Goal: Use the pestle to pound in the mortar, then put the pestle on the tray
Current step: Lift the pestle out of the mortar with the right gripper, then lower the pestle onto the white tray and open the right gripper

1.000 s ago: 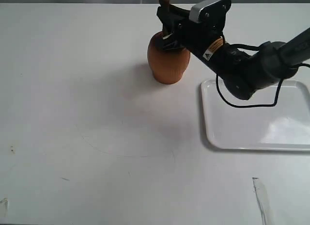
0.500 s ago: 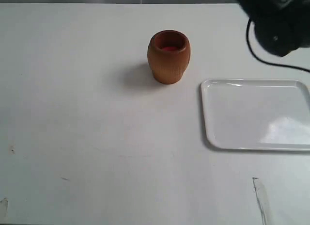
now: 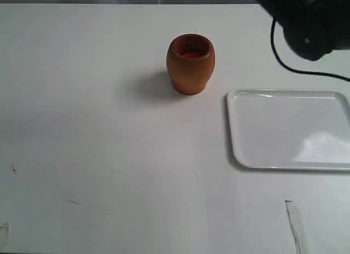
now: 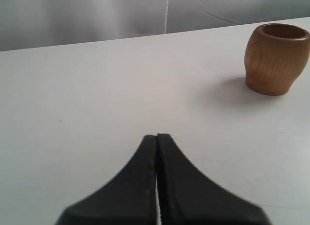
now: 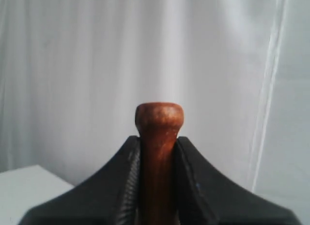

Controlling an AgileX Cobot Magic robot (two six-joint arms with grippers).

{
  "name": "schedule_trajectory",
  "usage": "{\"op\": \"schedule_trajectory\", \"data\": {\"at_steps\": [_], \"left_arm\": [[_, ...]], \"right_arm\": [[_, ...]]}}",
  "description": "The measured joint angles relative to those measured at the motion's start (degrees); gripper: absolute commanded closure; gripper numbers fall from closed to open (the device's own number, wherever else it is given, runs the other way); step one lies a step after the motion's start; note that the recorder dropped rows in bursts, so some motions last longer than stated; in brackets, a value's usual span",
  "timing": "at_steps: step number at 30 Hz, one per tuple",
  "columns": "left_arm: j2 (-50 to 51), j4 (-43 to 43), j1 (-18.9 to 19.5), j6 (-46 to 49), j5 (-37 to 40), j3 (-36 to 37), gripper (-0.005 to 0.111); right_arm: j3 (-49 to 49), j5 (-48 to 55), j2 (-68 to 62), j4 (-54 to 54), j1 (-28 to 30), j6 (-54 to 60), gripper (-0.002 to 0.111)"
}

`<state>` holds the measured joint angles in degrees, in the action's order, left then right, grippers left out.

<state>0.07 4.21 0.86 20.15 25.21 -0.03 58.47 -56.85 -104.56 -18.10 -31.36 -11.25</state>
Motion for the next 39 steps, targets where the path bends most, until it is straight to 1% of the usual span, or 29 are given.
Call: {"op": "schedule_trajectory", "data": {"at_steps": [3,11,16,20,24,27,32,33,35,39], "left_arm": [[0.0,0.0,0.0,0.0,0.0,0.0,0.107],[0.0,0.0,0.0,0.0,0.0,0.0,0.107],[0.0,0.0,0.0,0.0,0.0,0.0,0.107],[0.0,0.0,0.0,0.0,0.0,0.0,0.107],[0.0,0.0,0.0,0.0,0.0,0.0,0.107],[0.0,0.0,0.0,0.0,0.0,0.0,0.107],[0.0,0.0,0.0,0.0,0.0,0.0,0.107],[0.0,0.0,0.0,0.0,0.0,0.0,0.107],[0.0,0.0,0.0,0.0,0.0,0.0,0.107],[0.0,0.0,0.0,0.0,0.0,0.0,0.107]], "right_arm": [[0.0,-0.6,-6.0,0.0,0.0,-1.5,0.108],[-0.1,-6.8,-19.1,-0.1,0.0,-5.6,0.108],[0.0,-13.5,-22.0,0.5,0.0,-6.5,0.108],[0.0,-14.5,-22.3,0.7,0.0,-6.6,0.108],[0.0,-13.9,-21.7,2.5,0.0,-7.0,0.108],[0.0,-11.4,-17.5,4.0,0.0,-8.3,0.108],[0.0,-10.5,-1.2,3.6,0.7,-8.0,0.108],[0.0,-8.9,1.8,2.8,1.1,-7.6,0.108],[0.4,-0.4,9.4,1.2,1.8,-5.4,0.108],[0.5,25.8,20.5,-0.5,2.3,4.4,0.108]]}}
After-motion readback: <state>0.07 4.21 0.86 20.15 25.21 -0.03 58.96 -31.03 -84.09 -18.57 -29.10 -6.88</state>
